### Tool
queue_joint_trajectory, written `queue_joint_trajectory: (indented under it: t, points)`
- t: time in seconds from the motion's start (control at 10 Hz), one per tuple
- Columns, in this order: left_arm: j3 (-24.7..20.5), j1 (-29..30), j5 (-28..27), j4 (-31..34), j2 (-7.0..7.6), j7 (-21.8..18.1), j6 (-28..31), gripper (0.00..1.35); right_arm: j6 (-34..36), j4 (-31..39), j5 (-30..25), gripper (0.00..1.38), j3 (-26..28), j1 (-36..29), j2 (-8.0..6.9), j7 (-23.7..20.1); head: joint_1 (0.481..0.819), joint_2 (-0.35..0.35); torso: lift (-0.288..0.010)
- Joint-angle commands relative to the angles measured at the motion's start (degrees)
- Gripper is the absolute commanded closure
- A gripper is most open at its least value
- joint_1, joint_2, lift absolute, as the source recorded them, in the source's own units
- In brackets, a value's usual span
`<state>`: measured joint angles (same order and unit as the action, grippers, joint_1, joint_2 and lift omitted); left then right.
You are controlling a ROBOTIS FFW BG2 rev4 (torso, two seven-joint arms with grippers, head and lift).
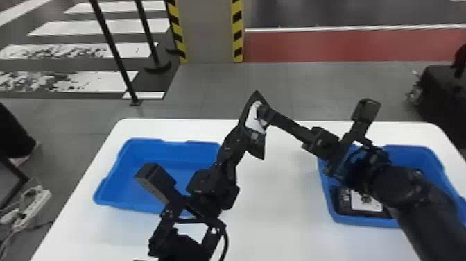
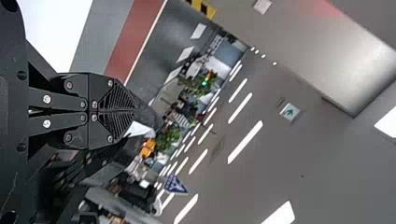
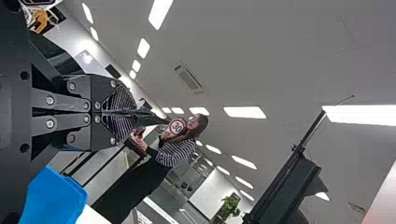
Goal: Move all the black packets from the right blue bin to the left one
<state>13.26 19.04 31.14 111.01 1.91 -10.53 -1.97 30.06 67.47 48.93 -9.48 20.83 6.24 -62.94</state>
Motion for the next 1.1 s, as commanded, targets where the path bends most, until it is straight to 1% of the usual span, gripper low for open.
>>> queue_joint_trajectory:
  t: [0.0, 0.1, 0.2, 0.4, 0.5, 0.6, 0.7, 0.8, 0.9, 1.0]
  points:
    - [0.6, -0.6, 1.6, 0.0, -0.07, -0.3, 0.6, 1.22, -0.4, -0.7, 0.1, 1.28, 0.1, 0.3, 0.0, 0.0, 0.695, 0.084, -0.11]
    - [-0.3, -0.1, 1.4, 0.0, -0.68, -0.3, -0.6, 1.22, -0.5, -0.9, 0.0, 1.28, 0.1, 0.4, 0.0, 0.2, 0.695, 0.067, -0.11]
    - [-0.5, -0.1, 1.2, 0.0, -0.42, -0.3, -1.7, 1.22, -0.7, -0.9, 0.0, 1.28, 0.1, 0.4, 0.0, 0.2, 0.695, 0.064, -0.11]
    - [-0.9, 0.1, 0.1, 0.0, -0.51, 0.0, -3.4, 1.22, -0.7, -0.6, -0.1, 1.28, 0.1, 0.6, 0.0, 0.3, 0.69, 0.081, -0.11]
    - [-1.1, 0.4, 0.1, 0.0, -0.77, 0.2, -4.6, 1.22, -1.5, -0.6, 0.0, 1.2, 0.1, 0.6, 0.0, 0.3, 0.689, 0.084, -0.11]
    - [-2.0, 0.6, -0.2, 0.0, -1.03, 0.2, -4.6, 1.22, -1.9, -0.7, 0.0, 0.78, 0.1, 0.6, 0.0, 0.3, 0.685, 0.09, -0.11]
    - [-2.8, 0.6, -1.2, 0.0, -1.12, 0.6, -5.9, 1.22, -2.2, -1.0, -0.1, 0.44, 0.1, 0.6, 0.0, 0.4, 0.682, 0.096, -0.11]
    - [-4.4, 0.5, -3.4, 0.0, -1.39, 1.2, -6.9, 1.22, -2.4, -1.7, 0.1, 0.15, 0.1, 0.6, 0.0, 0.4, 0.68, 0.106, -0.11]
    - [-6.9, 0.4, -6.4, 0.0, -2.0, 1.9, -8.0, 1.22, -2.6, -2.6, 0.1, 0.05, 0.1, 0.7, 0.0, 0.7, 0.678, 0.113, -0.11]
    - [-9.7, 0.4, -9.5, 0.0, -2.06, 2.4, -8.7, 1.22, -3.2, -2.9, -0.1, 0.12, 0.2, 0.6, 0.17, 0.9, 0.674, 0.135, -0.11]
